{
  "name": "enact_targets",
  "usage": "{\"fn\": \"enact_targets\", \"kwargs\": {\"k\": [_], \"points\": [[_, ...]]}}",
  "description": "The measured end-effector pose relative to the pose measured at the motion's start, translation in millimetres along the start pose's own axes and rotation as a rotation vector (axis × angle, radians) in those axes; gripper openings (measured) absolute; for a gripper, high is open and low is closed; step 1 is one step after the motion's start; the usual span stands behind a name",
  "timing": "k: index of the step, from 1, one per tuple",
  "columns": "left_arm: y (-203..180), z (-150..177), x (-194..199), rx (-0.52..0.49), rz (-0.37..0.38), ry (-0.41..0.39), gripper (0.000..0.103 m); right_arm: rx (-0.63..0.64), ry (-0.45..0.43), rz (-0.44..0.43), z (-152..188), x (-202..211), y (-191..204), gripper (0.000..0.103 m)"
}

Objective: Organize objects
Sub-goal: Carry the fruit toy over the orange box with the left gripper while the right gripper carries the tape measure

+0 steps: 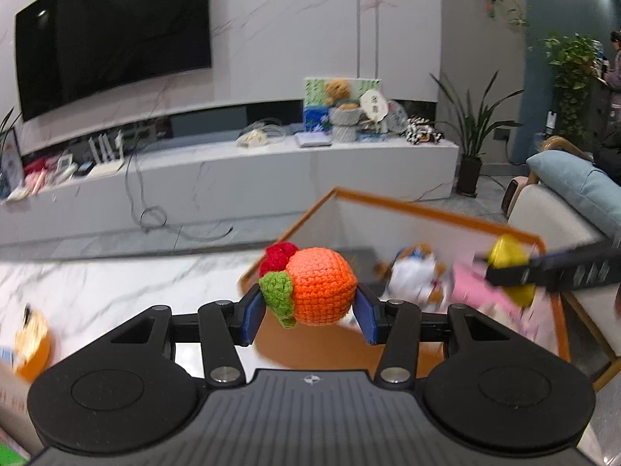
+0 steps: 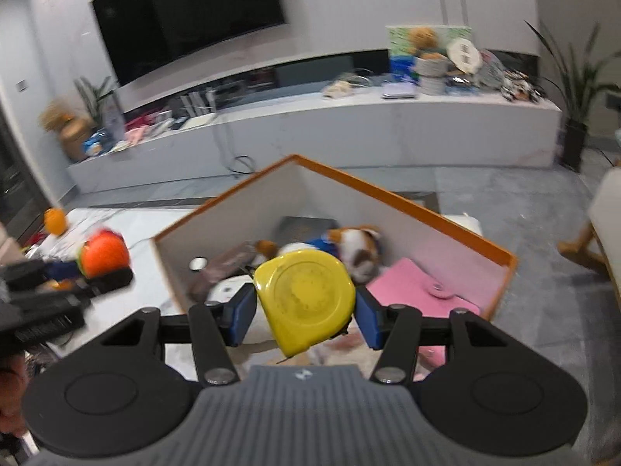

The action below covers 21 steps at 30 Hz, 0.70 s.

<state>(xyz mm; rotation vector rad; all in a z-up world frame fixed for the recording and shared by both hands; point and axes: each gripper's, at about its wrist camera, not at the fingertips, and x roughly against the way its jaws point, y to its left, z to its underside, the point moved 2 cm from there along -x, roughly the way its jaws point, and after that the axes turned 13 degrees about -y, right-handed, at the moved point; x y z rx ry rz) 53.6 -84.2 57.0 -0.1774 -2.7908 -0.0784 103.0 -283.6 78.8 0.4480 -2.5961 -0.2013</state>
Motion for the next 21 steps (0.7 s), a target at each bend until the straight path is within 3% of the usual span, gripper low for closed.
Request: {"fn": "enact_targets", "kwargs": {"k": [6, 15, 21], "points": [[-22.2, -16.4, -25.9, -0.044, 0.034, 0.015, 0.057, -0.005, 0.042, 0.041, 7.0, -22.9, -7.2, 0.057], [-45.8, -10.5, -75.5, -0.173, 0.068, 0.135, 0.057, 0.127, 0.080, 0.080, 16.1, -37.2, 8.6, 0.056], [-54.5, -5.0, -109.9, -0.249, 0.058, 0.216, 0.057, 0.147, 0.117, 0.076, 19.2, -52.6, 10.4, 0.056]]}}
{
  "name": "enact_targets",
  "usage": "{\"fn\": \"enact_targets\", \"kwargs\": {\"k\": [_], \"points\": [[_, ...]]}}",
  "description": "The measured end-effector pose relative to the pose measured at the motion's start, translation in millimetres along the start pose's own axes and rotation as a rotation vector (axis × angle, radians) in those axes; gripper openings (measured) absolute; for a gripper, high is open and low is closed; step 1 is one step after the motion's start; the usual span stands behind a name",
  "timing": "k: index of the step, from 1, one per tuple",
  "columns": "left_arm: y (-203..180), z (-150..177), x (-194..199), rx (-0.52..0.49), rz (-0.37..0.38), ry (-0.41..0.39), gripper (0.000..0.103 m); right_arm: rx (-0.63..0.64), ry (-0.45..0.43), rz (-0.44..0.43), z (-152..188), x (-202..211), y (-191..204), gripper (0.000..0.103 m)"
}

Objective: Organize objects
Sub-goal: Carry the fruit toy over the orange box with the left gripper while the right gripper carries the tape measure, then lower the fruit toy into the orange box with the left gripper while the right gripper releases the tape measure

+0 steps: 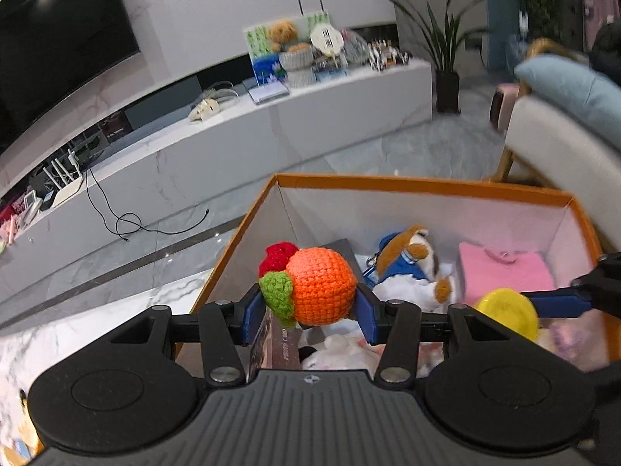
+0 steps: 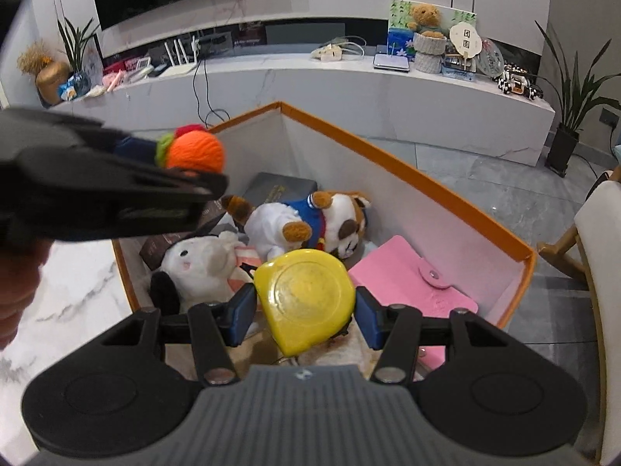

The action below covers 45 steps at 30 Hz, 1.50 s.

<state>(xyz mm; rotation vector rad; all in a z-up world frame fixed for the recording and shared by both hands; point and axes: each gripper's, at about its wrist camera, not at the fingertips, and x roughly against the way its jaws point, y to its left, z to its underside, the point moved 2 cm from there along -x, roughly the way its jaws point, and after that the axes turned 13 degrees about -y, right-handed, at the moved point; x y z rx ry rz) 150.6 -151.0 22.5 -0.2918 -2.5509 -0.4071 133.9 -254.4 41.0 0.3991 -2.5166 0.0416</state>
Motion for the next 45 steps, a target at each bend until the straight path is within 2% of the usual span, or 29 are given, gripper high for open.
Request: {"fn": "enact_targets", "kwargs": {"k": [11, 14, 25, 27, 29, 31, 45], "points": [[-19.3, 5.6, -53.0, -0.130, -0.025, 0.160, 0.057, 0.055, 0.050, 0.023, 2.2, -19.5, 14.5, 0.057], [-18.6, 6.0, -59.0, -0.125, -0.026, 0.175, 0.057, 0.059, 0.065, 0.028, 4.6, -24.1, 15.3, 0.057], [-10.5, 2.3, -66.1, -0.086, -0.016, 0.191, 0.061, 0.073, 0.075, 0.035, 6.6, -24.7, 19.8, 0.057], [-11.1, -0.2, -66.4, -0.094, -0.034, 0.184, 0.071, 0.072, 0.071, 0.036, 6.5, -23.8, 19.8, 0.058], [-12.3, -3.0, -64.5, -0.111, -0.047, 0.162, 0.075, 0.066, 0.065, 0.041, 6.1, -22.0, 19.4, 0.058], [-12.4, -6.0, -62.5, -0.111, -0.056, 0.148, 0.076, 0.051, 0.058, 0.042, 5.5, -20.5, 18.3, 0.062], [-19.4, -18.8, -47.0, -0.109, -0.024, 0.100, 0.077, -0.007, 0.014, 0.033, -5.5, -8.0, 16.1, 0.062]]}}
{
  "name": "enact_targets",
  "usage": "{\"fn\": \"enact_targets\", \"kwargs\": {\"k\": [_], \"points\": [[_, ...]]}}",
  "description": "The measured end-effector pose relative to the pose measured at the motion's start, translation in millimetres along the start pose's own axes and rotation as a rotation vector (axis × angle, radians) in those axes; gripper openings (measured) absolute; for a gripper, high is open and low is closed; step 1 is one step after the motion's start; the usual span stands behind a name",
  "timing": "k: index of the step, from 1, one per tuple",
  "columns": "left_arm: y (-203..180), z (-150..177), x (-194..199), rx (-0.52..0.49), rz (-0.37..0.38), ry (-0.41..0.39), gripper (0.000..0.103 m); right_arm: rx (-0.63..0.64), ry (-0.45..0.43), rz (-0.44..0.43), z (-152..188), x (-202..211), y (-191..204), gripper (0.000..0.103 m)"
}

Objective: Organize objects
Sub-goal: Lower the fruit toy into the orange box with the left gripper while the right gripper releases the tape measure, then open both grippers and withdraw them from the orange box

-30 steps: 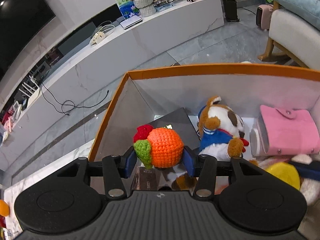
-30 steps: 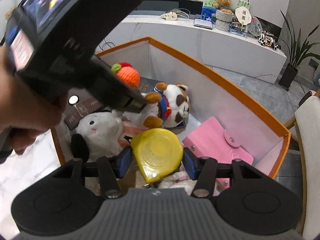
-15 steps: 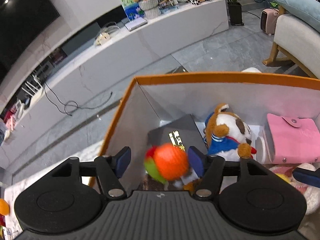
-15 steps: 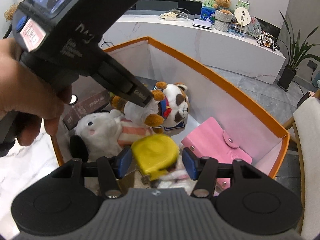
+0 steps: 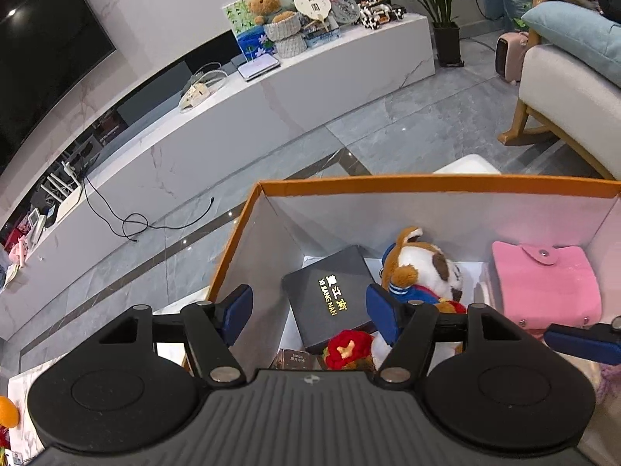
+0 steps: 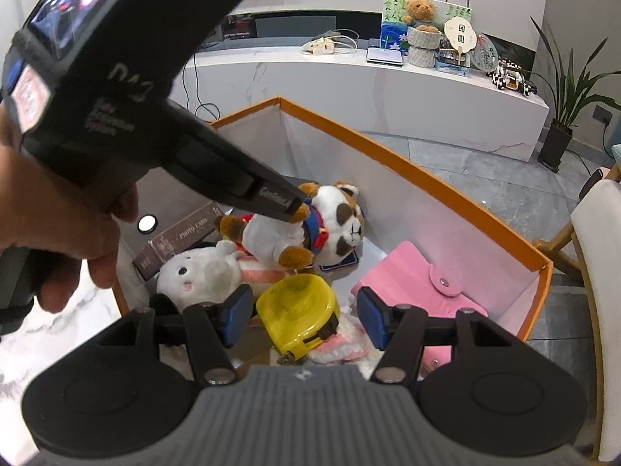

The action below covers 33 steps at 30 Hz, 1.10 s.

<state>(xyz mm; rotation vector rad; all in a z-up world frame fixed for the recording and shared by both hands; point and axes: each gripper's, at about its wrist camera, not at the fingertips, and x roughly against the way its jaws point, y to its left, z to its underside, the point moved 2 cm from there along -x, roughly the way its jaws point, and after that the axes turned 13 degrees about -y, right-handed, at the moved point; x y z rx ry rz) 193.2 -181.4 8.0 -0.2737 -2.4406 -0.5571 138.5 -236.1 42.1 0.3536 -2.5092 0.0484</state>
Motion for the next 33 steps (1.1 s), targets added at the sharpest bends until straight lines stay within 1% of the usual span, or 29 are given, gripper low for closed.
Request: {"fn": "enact_targets", "kwargs": {"k": [4, 10, 18, 23, 25, 28, 29, 32, 33], "points": [[5.4, -1.8, 12.2, 0.028, 0.005, -0.028, 0.080, -0.002, -0.012, 0.005, -1.8, 5.6, -1.8, 0.063], [8.9, -1.1, 33.5, 0.083, 0.035, -0.054, 0.081, -0.014, -0.032, 0.023, -5.0, 15.6, -10.2, 0.065], [4.3, -1.9, 57.3, 0.103, 0.052, -0.099, 0.081, -0.020, -0.052, 0.041, -7.3, 27.9, -21.0, 0.065], [3.1, 0.1, 75.1, 0.145, 0.079, -0.129, 0.083, -0.025, -0.063, 0.048, -8.6, 34.5, -26.2, 0.066], [3.0, 2.6, 82.8, 0.166, 0.080, -0.129, 0.083, -0.031, -0.067, 0.052, -9.1, 37.2, -26.9, 0.069], [6.0, 9.9, 100.2, 0.218, 0.067, -0.160, 0.086, -0.036, -0.077, 0.058, -10.0, 41.2, -24.8, 0.076], [6.3, 13.0, 106.4, 0.225, 0.057, -0.170, 0.087, -0.041, -0.080, 0.059, -10.4, 42.9, -24.0, 0.076], [6.1, 22.0, 125.1, 0.221, 0.016, -0.191, 0.087, -0.068, -0.088, 0.061, -11.6, 48.2, -22.4, 0.081], [8.6, 25.1, 131.2, 0.242, 0.007, -0.201, 0.089, -0.077, -0.090, 0.062, -11.8, 49.8, -22.4, 0.083]]}}
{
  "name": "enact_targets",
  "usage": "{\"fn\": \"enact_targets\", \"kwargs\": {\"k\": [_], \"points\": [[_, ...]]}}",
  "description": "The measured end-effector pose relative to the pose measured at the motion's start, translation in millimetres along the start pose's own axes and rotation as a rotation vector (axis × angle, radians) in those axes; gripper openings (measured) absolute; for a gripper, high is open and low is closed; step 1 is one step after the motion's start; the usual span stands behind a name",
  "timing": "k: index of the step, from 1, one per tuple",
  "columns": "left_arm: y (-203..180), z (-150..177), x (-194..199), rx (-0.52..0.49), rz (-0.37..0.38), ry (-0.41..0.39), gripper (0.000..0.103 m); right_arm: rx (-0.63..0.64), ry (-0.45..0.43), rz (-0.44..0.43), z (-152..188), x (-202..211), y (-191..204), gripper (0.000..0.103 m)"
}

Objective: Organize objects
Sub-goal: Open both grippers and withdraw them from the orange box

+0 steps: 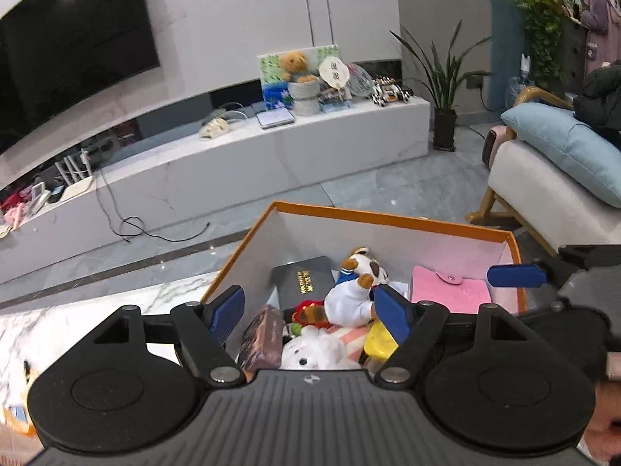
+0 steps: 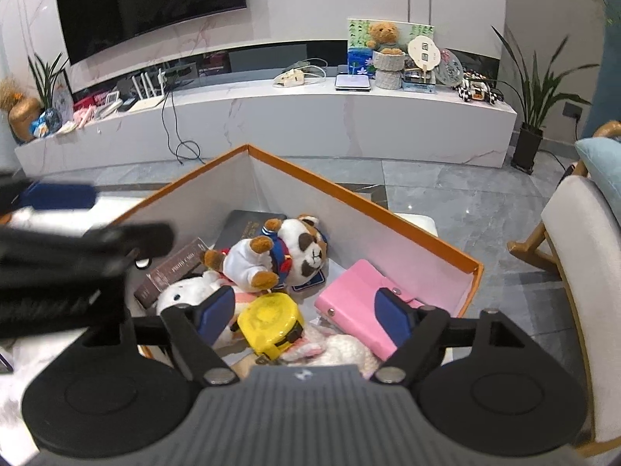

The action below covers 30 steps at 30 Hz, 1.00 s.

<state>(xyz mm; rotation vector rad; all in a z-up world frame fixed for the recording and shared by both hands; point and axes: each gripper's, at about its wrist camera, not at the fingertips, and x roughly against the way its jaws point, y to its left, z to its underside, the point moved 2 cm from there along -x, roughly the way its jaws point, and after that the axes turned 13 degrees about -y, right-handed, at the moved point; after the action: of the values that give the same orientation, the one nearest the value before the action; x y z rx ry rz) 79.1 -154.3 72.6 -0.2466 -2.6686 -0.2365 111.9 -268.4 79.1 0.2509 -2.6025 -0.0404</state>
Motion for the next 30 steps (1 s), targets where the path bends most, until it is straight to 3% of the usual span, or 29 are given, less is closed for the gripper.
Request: {"fn": "enact_targets", "kwargs": {"k": [8, 15, 22, 30], "points": [[33.1, 13.5, 29.4, 0.187, -0.056, 0.038, 0.093, 0.028, -0.050, 0.039, 1.4, 21.6, 12.0, 0.095], [46.5, 25.9, 36.2, 0.136, -0.112, 0.065, 0.094, 0.019, -0.121, 0.129, -3.5, 41.6, 4.0, 0.099], [59.6, 37.6, 34.6, 0.226, -0.115, 0.024, 0.095, 0.007, -0.126, 0.182, -4.7, 39.3, 9.2, 0.102], [58.7, 52.6, 35.2, 0.286, -0.093, 0.087, 0.097, -0.052, -0.135, 0.210, -0.8, 42.0, 23.8, 0.102]]}}
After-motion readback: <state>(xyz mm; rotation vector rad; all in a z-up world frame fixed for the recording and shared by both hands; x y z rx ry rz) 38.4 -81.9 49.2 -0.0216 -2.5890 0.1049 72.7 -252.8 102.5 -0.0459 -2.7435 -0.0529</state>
